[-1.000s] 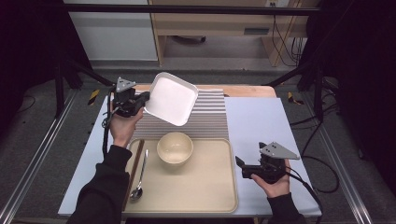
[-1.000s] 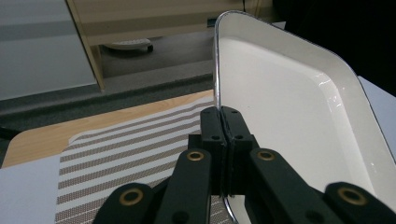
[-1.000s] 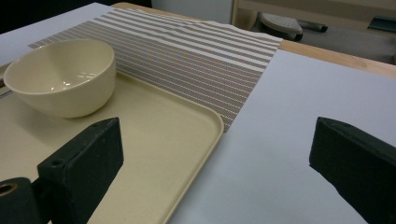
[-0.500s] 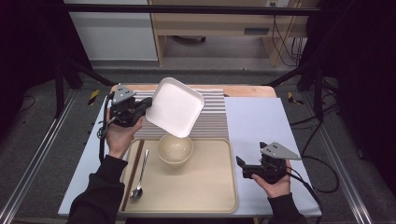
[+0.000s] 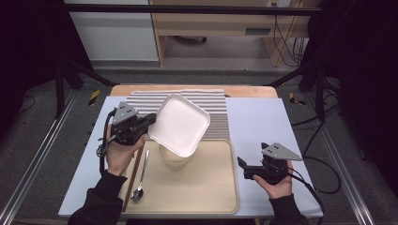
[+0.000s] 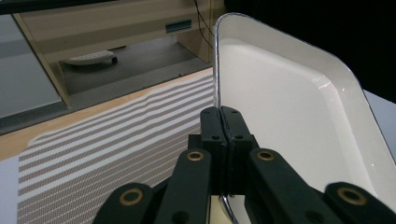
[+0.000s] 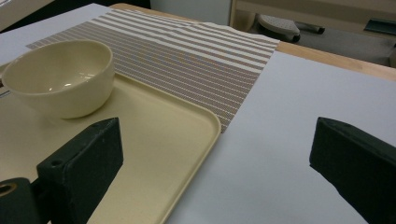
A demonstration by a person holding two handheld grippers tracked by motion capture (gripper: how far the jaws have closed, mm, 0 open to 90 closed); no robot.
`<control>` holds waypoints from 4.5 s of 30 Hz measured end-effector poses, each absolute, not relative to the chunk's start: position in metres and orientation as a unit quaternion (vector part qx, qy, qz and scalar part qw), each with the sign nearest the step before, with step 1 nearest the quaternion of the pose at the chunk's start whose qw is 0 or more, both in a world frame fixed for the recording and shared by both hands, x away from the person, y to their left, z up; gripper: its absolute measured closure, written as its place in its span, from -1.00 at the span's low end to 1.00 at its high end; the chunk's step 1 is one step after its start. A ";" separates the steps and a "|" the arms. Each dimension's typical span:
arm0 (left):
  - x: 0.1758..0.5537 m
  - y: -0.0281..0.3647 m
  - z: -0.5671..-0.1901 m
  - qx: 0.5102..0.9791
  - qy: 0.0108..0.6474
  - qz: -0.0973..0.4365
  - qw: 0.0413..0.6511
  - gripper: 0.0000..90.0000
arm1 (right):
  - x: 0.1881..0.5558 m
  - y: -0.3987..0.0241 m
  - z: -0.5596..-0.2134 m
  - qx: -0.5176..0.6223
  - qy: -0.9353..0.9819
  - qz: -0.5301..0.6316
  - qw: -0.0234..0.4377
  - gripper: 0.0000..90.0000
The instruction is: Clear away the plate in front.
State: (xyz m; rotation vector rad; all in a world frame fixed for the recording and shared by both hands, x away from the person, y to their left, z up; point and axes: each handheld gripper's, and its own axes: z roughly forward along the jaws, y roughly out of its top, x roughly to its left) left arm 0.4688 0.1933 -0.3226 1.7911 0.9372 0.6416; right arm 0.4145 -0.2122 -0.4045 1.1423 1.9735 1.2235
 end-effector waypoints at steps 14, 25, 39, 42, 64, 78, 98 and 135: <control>0.439 0.192 -0.348 0.755 0.374 0.238 0.484 0.97 | 0.414 -0.213 -0.404 0.424 0.732 0.457 0.275 -0.93; 0.425 0.185 -0.360 0.765 0.370 0.224 0.477 0.97 | 0.414 -0.212 -0.404 0.423 0.733 0.457 0.273 -0.93; 0.410 0.167 -0.376 0.786 0.358 0.209 0.458 0.97 | 0.413 -0.214 -0.402 0.424 0.730 0.460 0.276 -0.93; 0.408 0.161 -0.378 0.791 0.354 0.207 0.455 0.97 | 0.412 -0.215 -0.401 0.424 0.729 0.462 0.275 -0.93; 0.401 0.124 -0.403 0.821 0.333 0.187 0.424 0.97 | 0.412 -0.215 -0.401 0.424 0.729 0.462 0.274 -0.93; 0.406 0.114 -0.419 0.830 0.336 0.181 0.408 0.97 | 0.412 -0.214 -0.401 0.423 0.730 0.462 0.275 -0.93; 0.420 0.103 -0.443 0.842 0.351 0.169 0.374 0.93 | 0.413 -0.213 -0.403 0.422 0.732 0.459 0.273 -0.94; 0.410 0.115 -0.428 0.840 0.331 0.164 0.398 0.58 | 0.413 -0.213 -0.403 0.423 0.733 0.457 0.272 -0.94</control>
